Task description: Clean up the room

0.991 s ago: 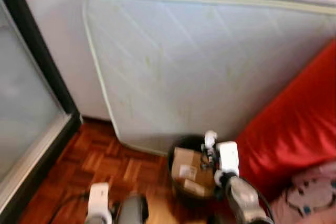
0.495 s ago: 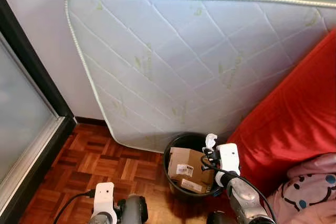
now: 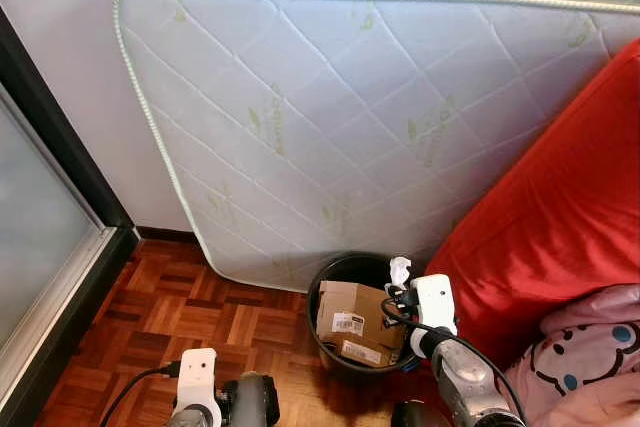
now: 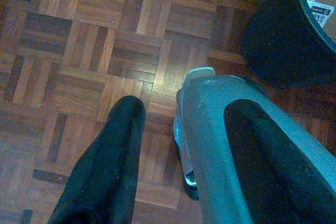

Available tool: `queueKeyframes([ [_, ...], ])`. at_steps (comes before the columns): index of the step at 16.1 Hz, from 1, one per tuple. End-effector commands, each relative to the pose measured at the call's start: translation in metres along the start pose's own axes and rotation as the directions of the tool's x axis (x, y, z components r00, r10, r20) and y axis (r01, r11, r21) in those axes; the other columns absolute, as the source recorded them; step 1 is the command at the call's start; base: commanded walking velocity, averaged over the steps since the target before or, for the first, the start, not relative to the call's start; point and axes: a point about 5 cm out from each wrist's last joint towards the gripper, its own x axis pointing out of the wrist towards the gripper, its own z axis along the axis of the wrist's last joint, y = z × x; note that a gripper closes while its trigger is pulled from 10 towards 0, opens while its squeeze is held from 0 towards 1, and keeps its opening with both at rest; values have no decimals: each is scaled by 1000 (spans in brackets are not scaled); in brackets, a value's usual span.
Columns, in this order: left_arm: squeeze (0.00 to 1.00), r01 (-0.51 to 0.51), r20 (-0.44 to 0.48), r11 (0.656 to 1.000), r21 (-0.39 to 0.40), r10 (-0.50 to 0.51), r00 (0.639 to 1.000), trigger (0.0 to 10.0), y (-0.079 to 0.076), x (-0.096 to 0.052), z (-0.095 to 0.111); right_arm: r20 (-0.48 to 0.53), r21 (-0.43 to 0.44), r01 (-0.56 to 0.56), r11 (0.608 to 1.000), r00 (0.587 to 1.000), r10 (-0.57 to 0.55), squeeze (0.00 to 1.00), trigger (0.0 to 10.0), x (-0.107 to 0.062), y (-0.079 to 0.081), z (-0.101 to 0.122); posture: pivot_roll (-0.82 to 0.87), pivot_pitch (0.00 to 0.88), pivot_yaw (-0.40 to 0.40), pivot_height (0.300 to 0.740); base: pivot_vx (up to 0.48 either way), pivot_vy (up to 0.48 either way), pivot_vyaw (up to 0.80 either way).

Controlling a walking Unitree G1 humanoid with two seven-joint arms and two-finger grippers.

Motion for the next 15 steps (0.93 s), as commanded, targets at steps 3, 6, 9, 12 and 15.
queueKeyframes([
  [3,0,9,-46,1000,7,-9,999,10000,-1,-3,-13,-32,-8,-14,1000,999,14,0,10000,1,2,-2,-33,67,-22,638,252,0,0],
  [6,0,9,-49,1000,6,-9,999,10000,-1,-3,-13,-48,-13,-16,1000,999,15,0,10000,0,1,-6,-34,68,-22,638,273,0,0],
  [9,0,9,-52,1000,8,-9,999,10000,-1,-3,-13,-75,-25,-12,1000,997,10,0,10000,-4,-3,-12,-34,68,-21,638,277,0,298],
  [12,0,8,-53,1000,9,-7,999,10000,0,-3,-13,-116,-4,-13,1000,993,12,0,10000,-6,-4,-18,-33,69,-21,638,187,0,0],
  [15,0,9,-58,1000,12,-9,998,10000,0,-4,-15,-178,-23,-60,998,983,55,0,10000,-7,-1,-25,-33,71,-20,638,0,0,0],
])
